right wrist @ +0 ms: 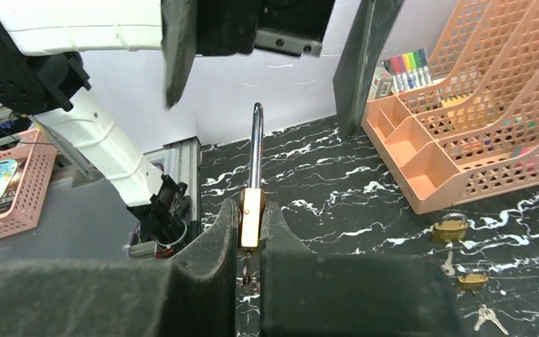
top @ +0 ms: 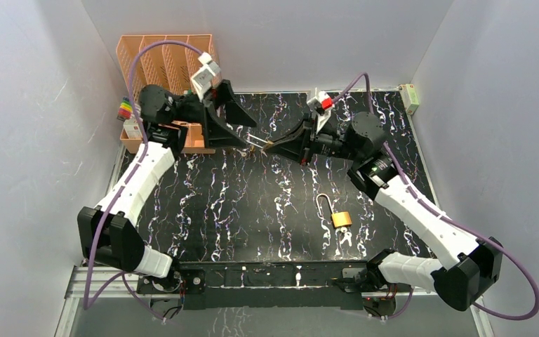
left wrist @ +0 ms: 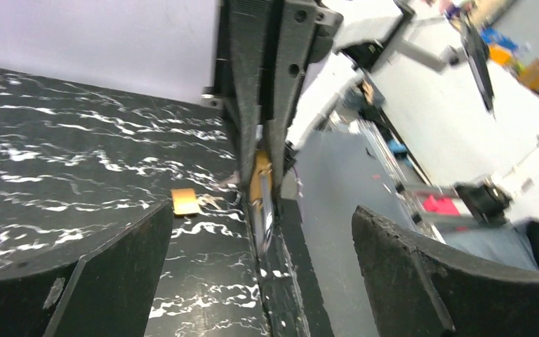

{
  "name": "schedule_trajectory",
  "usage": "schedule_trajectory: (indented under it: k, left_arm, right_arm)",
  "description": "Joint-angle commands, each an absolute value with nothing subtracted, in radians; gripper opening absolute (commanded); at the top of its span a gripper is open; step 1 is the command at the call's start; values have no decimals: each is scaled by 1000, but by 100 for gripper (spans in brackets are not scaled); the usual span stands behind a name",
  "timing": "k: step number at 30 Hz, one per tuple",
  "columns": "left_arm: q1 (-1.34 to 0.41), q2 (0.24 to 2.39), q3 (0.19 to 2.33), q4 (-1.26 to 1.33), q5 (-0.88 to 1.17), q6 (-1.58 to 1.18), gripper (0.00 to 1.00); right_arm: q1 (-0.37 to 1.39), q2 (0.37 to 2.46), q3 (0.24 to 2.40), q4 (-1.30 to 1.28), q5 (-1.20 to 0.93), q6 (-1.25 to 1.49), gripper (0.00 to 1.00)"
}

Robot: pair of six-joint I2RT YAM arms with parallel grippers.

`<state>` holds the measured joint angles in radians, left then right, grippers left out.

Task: Lock with the key
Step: Lock the lock.

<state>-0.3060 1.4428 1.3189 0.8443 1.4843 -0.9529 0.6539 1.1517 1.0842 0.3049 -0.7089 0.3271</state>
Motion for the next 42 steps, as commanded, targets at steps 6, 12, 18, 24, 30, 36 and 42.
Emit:
schedule_trajectory:
  k: [6,12,18,24,30,36,42]
  left_arm:
    - [-81,1184,1315,122,777,-329,98]
    - [-80,1196,1361,-132,799,-93,98]
    - [-81,1365,1628,-734,1279,237,98]
    - [-81,1492,1700,-1235,1578,747,98]
    - [-66,1468,1750,-1308,1724,923,90]
    - [-33,1498,1905,-1333,1731,911,83]
    - [-8,1670,2099,-1313,1725,828,87]
  right_arm:
    - [589,1046,1234,-10,-674,174,0]
    - [584,1059,1307,-134,-654,140,0]
    - [581,1100,1383,-179,-662,138,0]
    - [578,1142,1446,-204,-730,151,0]
    - [578,1209,1457,-141,-808,226,0]
    - [578,1293,1463,-17,-876,346,0]
    - [577,1336,1501,61,-905,393,0]
